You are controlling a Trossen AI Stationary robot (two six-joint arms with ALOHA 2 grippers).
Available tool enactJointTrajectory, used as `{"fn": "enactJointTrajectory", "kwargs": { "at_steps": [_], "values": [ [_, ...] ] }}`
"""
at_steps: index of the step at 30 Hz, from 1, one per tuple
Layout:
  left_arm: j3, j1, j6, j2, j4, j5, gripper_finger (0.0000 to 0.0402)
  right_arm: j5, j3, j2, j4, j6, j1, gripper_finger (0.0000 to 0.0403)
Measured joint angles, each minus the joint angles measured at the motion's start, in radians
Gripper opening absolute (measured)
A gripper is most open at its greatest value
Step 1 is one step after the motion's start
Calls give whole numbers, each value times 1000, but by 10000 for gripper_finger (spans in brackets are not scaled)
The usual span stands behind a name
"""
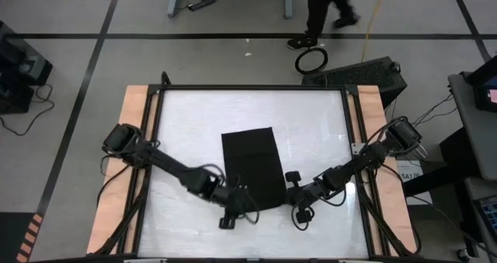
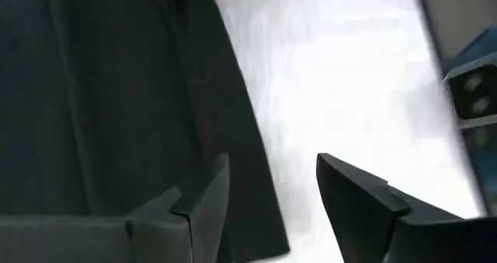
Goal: Roll towel
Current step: Roll the towel
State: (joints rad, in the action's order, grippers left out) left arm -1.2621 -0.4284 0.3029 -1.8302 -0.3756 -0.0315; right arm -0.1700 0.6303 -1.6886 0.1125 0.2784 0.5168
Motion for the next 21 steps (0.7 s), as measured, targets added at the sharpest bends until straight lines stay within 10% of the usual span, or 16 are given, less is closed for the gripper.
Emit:
{"fn": "enactJointTrajectory", "kwargs": {
  "at_steps": [15, 21],
  "values": [
    [11, -129, 116, -124, -35, -223, 293, 177, -1, -2, 55, 72, -59, 4],
    [9, -129, 163, -165, -49, -223, 269, 266, -5, 2, 105, 111, -73, 4]
  ]
}}
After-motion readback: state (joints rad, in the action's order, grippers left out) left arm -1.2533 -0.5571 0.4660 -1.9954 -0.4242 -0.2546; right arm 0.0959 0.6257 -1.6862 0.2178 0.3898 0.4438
